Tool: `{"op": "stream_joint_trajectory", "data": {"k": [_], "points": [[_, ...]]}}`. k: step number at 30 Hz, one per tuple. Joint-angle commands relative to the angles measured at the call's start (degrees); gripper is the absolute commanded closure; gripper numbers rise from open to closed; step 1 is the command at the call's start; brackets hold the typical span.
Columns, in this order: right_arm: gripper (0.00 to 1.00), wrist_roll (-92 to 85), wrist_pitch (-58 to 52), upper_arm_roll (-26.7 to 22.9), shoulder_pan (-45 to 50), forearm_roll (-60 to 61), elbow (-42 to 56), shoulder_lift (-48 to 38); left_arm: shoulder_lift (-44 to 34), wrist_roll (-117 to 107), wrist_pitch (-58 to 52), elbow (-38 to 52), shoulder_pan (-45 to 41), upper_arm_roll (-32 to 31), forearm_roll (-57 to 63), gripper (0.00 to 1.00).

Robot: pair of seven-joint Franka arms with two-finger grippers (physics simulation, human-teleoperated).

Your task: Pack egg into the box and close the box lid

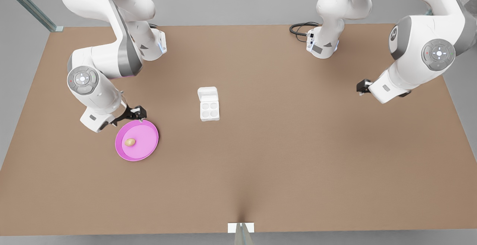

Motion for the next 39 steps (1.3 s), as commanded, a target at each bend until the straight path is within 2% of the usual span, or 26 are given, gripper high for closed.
{"op": "stream_joint_trajectory", "data": {"k": [1, 2, 4, 8, 12, 13, 16, 17, 22, 29, 39], "points": [[0.0, 1.1, 2.6, 0.0, -0.1, 0.0, 0.0, -0.1, 1.1, 2.2, 4.7, 0.0, 0.9, 0.0, 0.3, 0.0], [0.0, 1.0, 2.5, 0.0, 0.4, -0.2, -0.1, -0.1, 3.7, 2.2, 6.8, 0.0, 0.9, 0.0, 0.3, 0.0], [0.0, 2.0, 1.2, 0.0, 0.7, -0.3, 0.1, 1.4, 4.2, 2.2, 7.4, 0.0, 0.9, -0.1, 0.4, 0.0], [0.0, 2.0, 1.6, -0.3, -0.1, 0.4, 1.6, 15.6, 4.4, 2.3, 7.4, 0.0, 0.9, 0.0, 0.4, 0.0], [0.0, 1.8, 11.8, -0.5, -3.8, 0.1, 1.0, 22.5, 4.4, 2.3, 7.4, 0.0, 0.8, -0.1, 0.4, 0.0], [0.0, 2.0, 13.1, -0.5, -3.9, 0.0, 0.7, 22.5, 4.3, 2.2, 7.1, 0.1, 0.8, -0.2, 0.4, 0.0], [0.0, 1.1, 30.5, 0.2, -7.6, -0.2, -9.3, 21.7, 3.8, 2.3, 6.7, 0.8, 0.8, -0.2, 0.4, 0.0], [0.0, 1.0, 31.6, 0.2, -7.9, -0.2, -9.7, 21.5, 3.9, 2.3, 6.6, 1.3, 0.8, -0.3, 0.4, 0.0], [0.0, 0.9, 31.6, 0.2, -7.9, -0.2, -9.2, 21.5, 4.0, 2.2, 6.1, 1.2, 0.8, -0.3, 0.4, 0.0], [0.0, -9.1, 31.5, 0.2, -12.8, -0.3, -8.9, 21.6, 4.4, 2.3, 6.5, 1.2, 0.8, -0.3, 0.4, 0.0], [0.0, -8.2, 31.7, -0.2, -13.5, 0.1, -8.1, 25.5, 4.5, 2.3, 6.5, 1.1, 0.8, -0.3, 0.4, 0.0]]}}
